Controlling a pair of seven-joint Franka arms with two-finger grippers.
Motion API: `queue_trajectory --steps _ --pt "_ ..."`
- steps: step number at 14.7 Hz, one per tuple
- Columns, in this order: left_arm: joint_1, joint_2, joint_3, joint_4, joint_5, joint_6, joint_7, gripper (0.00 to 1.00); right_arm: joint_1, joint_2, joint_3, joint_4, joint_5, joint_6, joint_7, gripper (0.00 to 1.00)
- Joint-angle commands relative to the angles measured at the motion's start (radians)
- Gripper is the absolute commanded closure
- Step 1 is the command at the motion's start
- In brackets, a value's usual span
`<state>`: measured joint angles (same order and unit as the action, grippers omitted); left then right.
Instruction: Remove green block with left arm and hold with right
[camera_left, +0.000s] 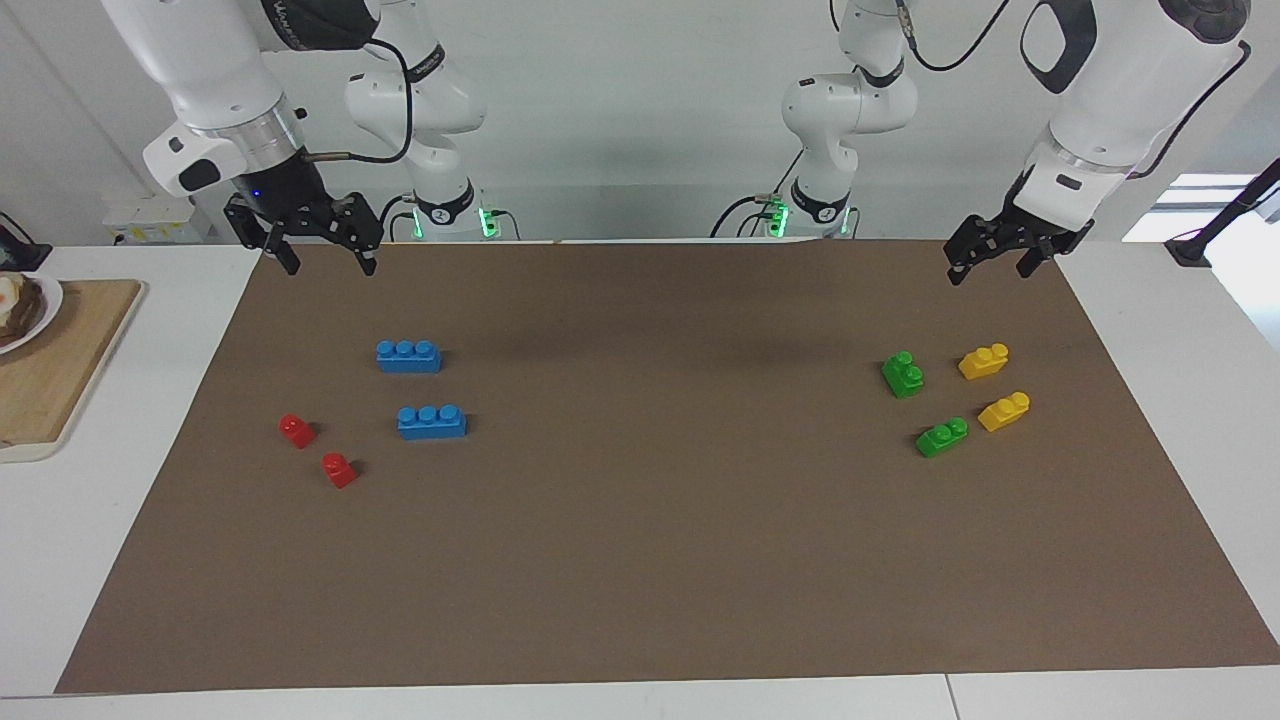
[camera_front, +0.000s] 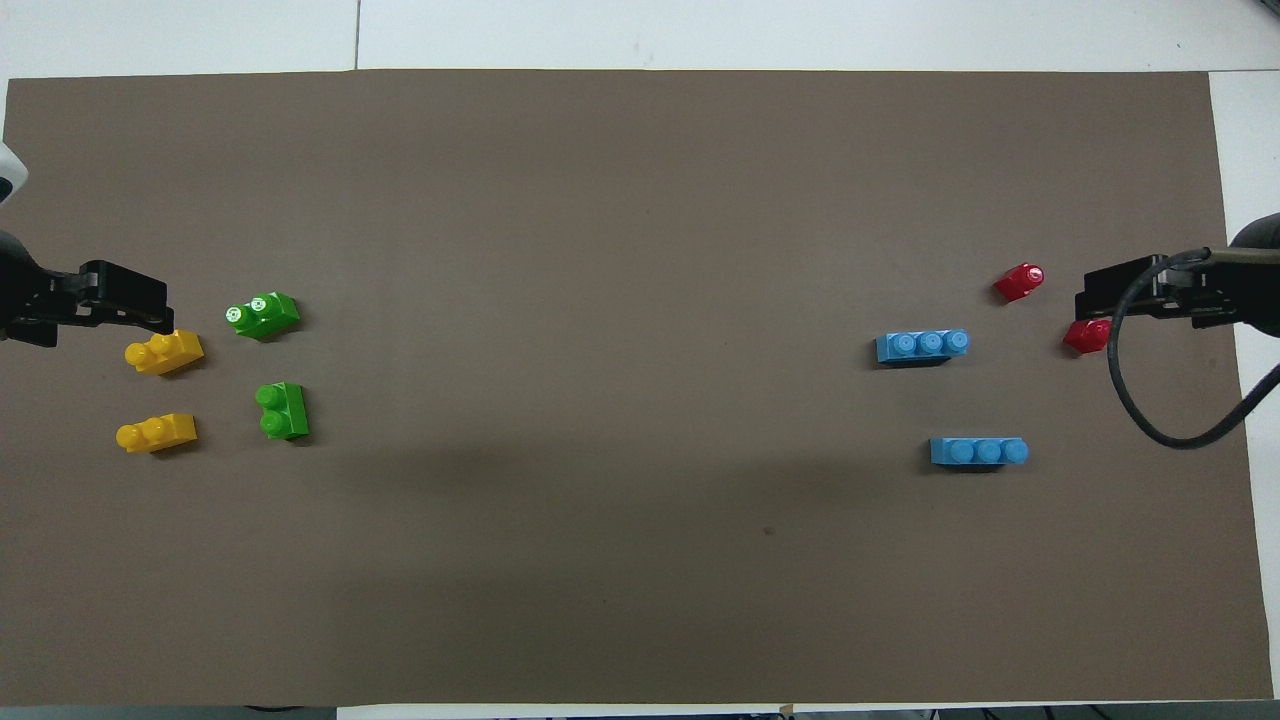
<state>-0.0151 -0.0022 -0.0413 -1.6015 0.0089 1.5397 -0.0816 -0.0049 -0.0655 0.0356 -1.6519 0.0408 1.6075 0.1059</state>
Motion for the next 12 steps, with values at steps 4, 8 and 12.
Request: queue_trajectory --steps 4,8,12 --pt "-0.011 -0.022 0.008 -0.028 0.008 0.033 0.011 0.0 0.011 -0.005 -0.031 0.0 -0.028 -0.031 -0.022 0.0" --pt "-0.011 -0.022 0.006 -0.028 0.008 0.05 0.01 0.0 0.01 -0.005 -0.042 0.0 -0.03 -0.041 -0.02 0.0" --pt "-0.006 -0.022 0.008 -0.026 0.006 0.054 0.011 0.0 0.01 -0.011 -0.043 -0.005 -0.056 -0.041 -0.019 0.0"
